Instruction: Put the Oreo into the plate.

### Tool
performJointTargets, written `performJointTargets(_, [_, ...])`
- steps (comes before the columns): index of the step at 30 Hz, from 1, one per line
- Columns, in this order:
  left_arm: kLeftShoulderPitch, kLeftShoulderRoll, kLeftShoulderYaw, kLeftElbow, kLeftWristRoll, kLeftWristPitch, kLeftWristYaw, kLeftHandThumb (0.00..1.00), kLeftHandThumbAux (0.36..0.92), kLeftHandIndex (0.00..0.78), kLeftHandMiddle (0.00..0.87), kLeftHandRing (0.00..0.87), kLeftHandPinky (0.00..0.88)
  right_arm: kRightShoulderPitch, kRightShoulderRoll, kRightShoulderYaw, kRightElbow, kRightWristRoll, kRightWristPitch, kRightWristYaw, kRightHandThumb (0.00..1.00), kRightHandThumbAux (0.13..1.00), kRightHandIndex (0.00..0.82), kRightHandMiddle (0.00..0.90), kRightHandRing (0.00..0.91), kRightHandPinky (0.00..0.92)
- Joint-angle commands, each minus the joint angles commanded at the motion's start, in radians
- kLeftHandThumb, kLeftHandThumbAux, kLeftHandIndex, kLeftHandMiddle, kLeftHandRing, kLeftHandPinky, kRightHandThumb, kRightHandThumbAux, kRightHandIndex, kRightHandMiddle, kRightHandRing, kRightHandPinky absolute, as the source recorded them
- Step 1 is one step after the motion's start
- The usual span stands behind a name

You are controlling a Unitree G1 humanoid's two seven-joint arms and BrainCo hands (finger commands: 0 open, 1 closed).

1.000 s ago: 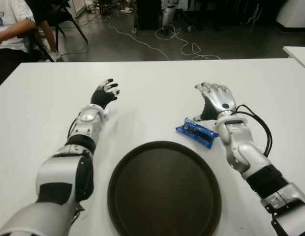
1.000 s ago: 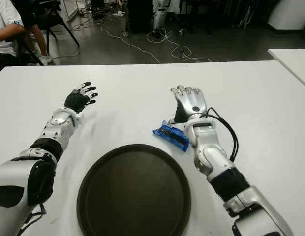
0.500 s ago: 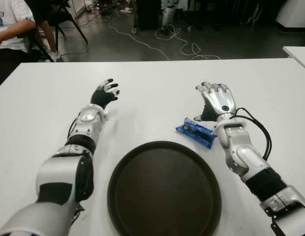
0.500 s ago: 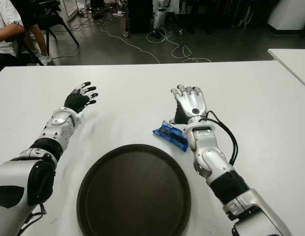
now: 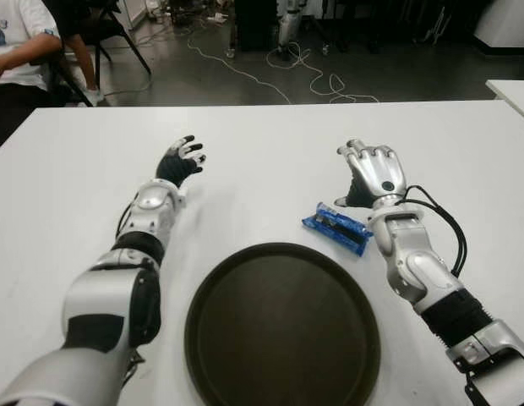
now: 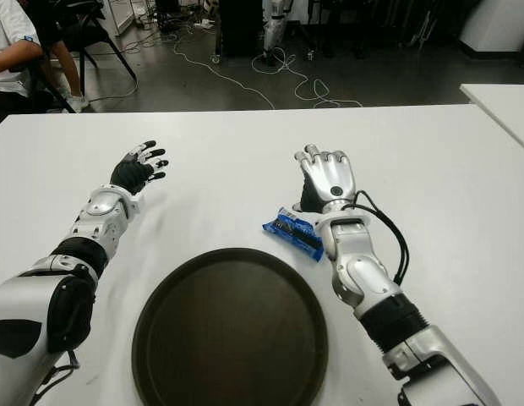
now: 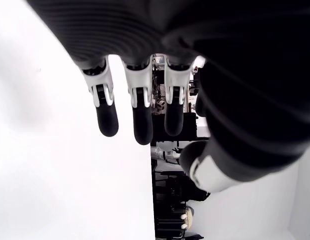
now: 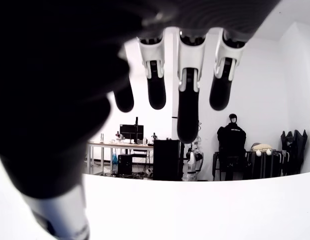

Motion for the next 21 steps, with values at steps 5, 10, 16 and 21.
performJointTargets(5, [0.000, 0.000, 0.001, 0.000, 0.000, 0.001, 0.002, 0.000, 0.797, 0.094, 0.177, 0.184, 0.204, 0.000, -0.007, -0.002, -0.002, -0.002, -0.009, -0.007, 0.000, 0.832, 0.308, 0.450, 0.469, 0.450])
performJointTargets(10, [0.000, -0.001, 0.002, 0.000, -0.002, -0.001, 0.002, 0.000, 0.798, 0.094, 0.177, 0.184, 0.210, 0.003, -0.013, -0.010, -0.010, 0.005, -0.015, 0.000, 0.000, 0.847, 0.291, 0.479, 0.490, 0.461])
performJointTargets(16, [0.000, -0.001, 0.002, 0.000, -0.002, -0.003, 0.004, 0.000, 0.795, 0.094, 0.174, 0.183, 0.206, 0.017, -0.002, -0.059, -0.043, 0.085, -0.046, 0.032, 0.000, 0.877, 0.339, 0.526, 0.529, 0.495])
performJointTargets(21, [0.000, 0.000, 0.002, 0.000, -0.002, -0.003, 0.003, 0.000, 0.795, 0.101, 0.179, 0.189, 0.214, 0.027, 0.001, -0.081, -0.064, 0.123, -0.061, 0.051, 0.000, 0.899, 0.361, 0.561, 0.561, 0.517])
